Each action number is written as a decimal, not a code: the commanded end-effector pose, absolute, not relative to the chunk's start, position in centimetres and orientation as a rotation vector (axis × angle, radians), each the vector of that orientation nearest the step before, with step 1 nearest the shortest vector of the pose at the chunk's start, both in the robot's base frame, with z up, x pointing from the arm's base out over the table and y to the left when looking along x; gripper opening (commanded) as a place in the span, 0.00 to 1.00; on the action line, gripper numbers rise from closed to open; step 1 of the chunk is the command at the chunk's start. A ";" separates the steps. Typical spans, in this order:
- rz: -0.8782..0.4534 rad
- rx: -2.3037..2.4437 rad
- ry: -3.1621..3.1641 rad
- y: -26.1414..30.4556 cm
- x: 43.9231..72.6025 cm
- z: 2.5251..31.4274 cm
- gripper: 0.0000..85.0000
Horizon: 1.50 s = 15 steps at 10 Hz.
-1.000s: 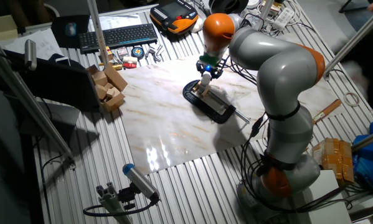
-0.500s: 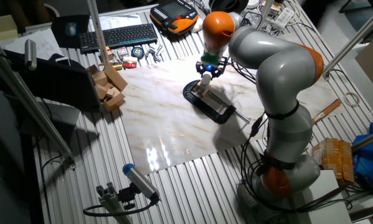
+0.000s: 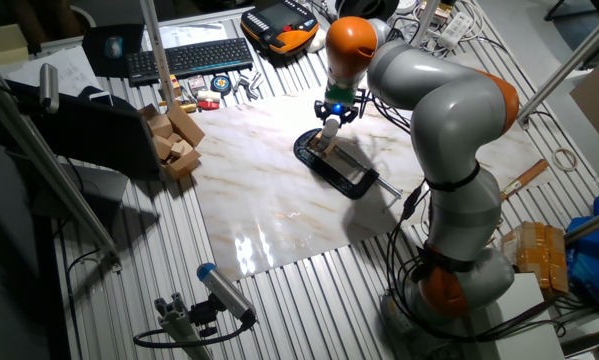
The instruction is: Take out the light bulb by rotating it
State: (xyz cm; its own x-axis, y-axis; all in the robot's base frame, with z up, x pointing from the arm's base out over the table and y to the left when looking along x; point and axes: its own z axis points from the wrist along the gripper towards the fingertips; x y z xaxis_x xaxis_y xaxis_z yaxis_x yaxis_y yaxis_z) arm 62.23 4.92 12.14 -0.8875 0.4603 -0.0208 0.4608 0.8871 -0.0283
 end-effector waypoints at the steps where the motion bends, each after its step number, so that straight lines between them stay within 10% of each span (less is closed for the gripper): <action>1: -0.046 0.690 3.056 4.9 62.2 12.1 0.00; 15: -0.060 -0.075 3.177 5.0 62.3 12.1 0.00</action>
State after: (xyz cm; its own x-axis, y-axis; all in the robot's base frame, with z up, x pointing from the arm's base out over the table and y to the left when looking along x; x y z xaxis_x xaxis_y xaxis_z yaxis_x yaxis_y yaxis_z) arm 62.29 4.98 12.11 -0.9986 -0.0362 0.0379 -0.0376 0.9986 -0.0363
